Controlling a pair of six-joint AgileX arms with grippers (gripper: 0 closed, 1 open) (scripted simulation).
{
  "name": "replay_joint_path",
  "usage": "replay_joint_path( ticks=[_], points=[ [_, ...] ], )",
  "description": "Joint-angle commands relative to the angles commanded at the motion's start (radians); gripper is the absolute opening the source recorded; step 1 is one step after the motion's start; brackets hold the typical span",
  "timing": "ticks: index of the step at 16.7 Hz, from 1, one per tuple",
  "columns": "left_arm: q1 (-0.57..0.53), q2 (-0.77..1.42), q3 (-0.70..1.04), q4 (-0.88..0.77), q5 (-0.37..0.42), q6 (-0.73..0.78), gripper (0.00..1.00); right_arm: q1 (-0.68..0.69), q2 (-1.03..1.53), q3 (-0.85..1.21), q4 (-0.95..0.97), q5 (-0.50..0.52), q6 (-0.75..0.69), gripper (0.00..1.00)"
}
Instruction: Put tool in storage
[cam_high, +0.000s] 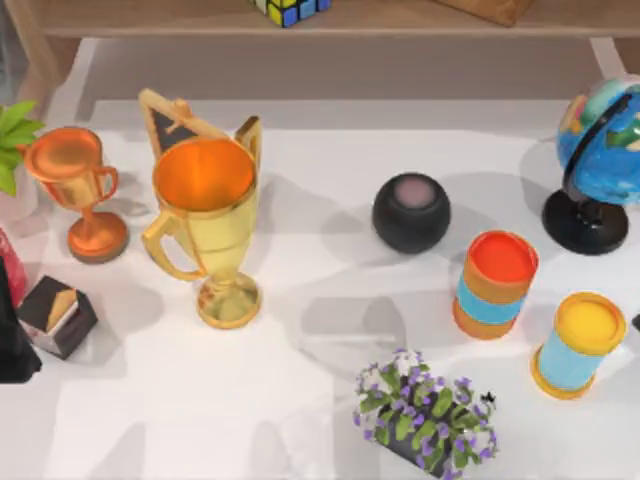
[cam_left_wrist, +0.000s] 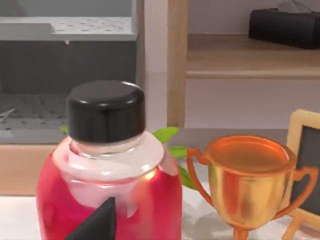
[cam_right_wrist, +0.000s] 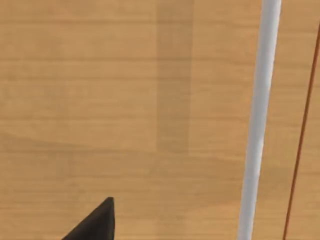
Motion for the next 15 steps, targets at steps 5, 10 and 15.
replay_joint_path(
  ticks=[5,10,15],
  points=[
    [0.000,0.000,0.000,0.000,0.000,0.000,1.00,0.012,0.031,0.068,-0.037,0.012,-0.001,1.00],
    [0.000,0.000,0.000,0.000,0.000,0.000,1.00,0.012,0.031,0.068,-0.037,0.012,-0.001,0.77],
    [0.000,0.000,0.000,0.000,0.000,0.000,1.00,0.012,0.031,0.068,-0.037,0.012,-0.001,0.40]
  ],
)
